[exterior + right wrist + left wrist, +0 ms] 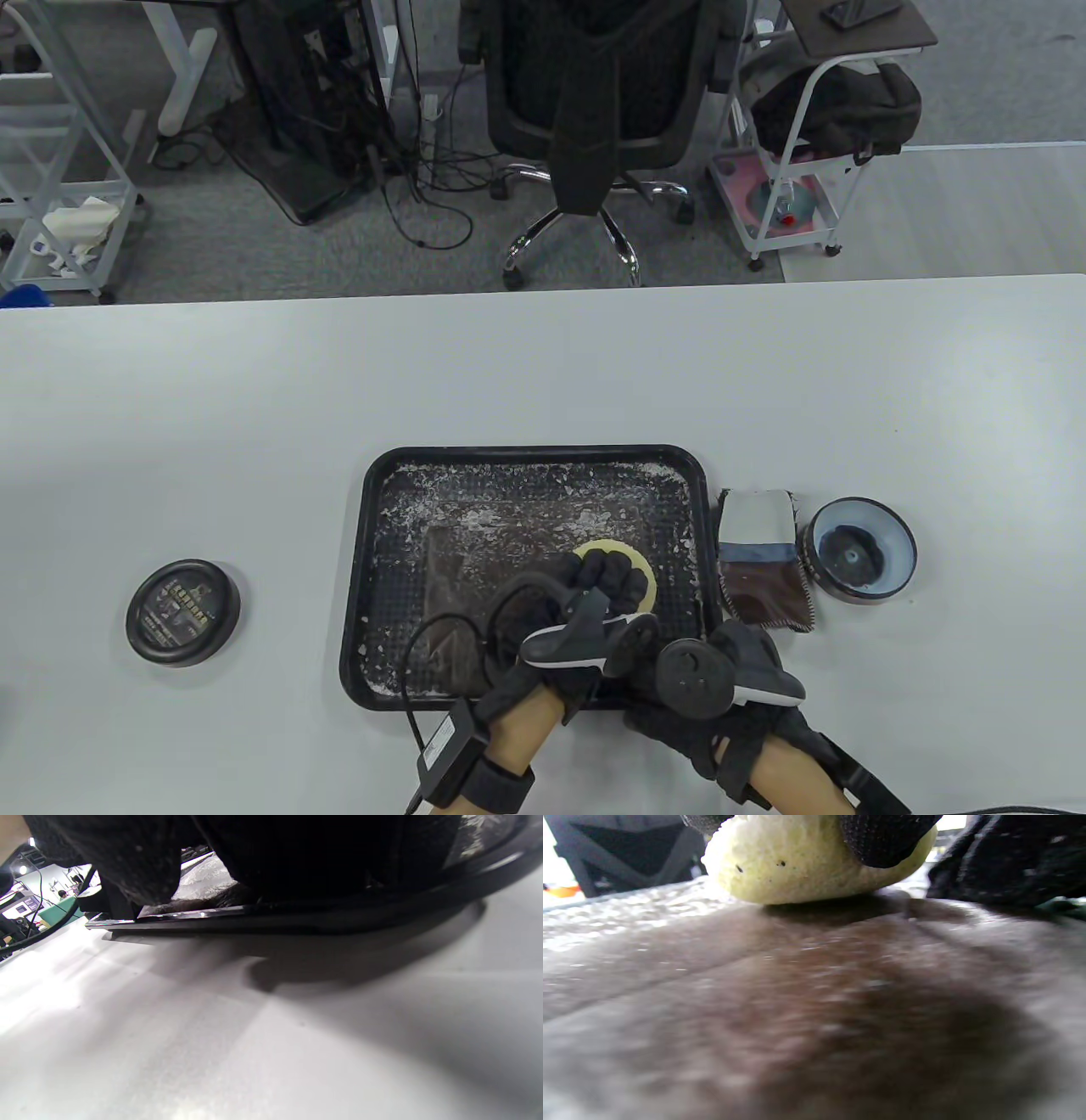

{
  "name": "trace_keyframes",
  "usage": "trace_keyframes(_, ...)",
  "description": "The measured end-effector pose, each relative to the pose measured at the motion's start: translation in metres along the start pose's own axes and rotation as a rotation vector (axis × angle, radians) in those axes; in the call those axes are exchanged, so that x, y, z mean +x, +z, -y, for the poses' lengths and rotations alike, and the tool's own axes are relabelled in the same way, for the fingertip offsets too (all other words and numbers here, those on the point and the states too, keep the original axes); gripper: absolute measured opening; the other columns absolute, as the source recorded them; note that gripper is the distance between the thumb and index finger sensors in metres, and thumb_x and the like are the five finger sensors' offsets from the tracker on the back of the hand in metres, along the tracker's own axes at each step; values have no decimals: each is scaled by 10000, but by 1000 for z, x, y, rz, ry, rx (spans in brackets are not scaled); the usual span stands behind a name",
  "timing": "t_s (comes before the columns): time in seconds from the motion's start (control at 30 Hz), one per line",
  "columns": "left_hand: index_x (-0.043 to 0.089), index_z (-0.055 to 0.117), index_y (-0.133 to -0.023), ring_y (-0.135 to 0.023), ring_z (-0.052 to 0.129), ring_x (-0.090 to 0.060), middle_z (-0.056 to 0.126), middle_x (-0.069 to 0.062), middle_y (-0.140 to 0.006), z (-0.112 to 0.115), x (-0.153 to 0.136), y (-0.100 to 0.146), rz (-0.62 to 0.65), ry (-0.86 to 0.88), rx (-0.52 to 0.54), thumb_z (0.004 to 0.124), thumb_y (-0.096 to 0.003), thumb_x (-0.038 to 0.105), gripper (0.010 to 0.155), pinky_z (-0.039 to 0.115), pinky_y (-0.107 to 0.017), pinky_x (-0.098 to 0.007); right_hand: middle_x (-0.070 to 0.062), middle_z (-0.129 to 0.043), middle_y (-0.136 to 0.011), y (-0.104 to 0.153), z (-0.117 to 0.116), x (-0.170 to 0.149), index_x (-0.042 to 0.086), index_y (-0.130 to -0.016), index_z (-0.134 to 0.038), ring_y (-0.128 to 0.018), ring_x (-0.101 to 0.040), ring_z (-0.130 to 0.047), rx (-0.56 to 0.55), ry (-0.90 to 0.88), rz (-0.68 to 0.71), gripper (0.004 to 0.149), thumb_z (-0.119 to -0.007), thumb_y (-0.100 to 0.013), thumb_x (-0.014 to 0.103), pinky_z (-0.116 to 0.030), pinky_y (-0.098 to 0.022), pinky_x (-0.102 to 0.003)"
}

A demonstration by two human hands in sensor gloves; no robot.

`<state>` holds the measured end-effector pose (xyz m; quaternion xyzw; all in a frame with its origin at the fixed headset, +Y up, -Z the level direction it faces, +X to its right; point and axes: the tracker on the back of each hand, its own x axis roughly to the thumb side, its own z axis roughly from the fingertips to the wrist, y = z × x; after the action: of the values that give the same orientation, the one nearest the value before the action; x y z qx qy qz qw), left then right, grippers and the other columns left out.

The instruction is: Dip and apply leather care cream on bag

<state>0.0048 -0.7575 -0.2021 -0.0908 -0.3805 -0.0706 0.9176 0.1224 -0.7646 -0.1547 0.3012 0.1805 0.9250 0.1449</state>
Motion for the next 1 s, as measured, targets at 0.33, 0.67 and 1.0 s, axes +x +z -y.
trace_keyframes(0.33,293,579,-1054,-1043,621,-333,519,-80,-1123,7,-2,7,51,-18,-15,723,-493,263,580,541,-751,-522,-225,-677,-1082,0,-2,3,67,-1063,-701,-881,-571,-701,-16,18,-8,658,-778,-551,473,-734,-563,-579)
trace_keyframes(0.67,310,639,-1018,-1038,639,-308,555,-47,-1108,15,-24,31,9,-51,-22,745,-469,249,562,560,-738,-534,-255,-674,-1071,-1,-1,1,52,-1058,-683,-871,-568,-712,-39,-17,-24,652,-754,-560,468,-734,-553,-584)
trace_keyframes(1.0,324,662,-1000,-1034,648,-293,575,-31,-1099,21,-48,60,-39,-36,-41,759,-460,244,554,589,-732,-524,-266,-712,-1040,-2,1,-5,35,-1041,-696,-838,-567,-738,-79,-86,-31,628,-733,-569,449,-740,-536,-581)
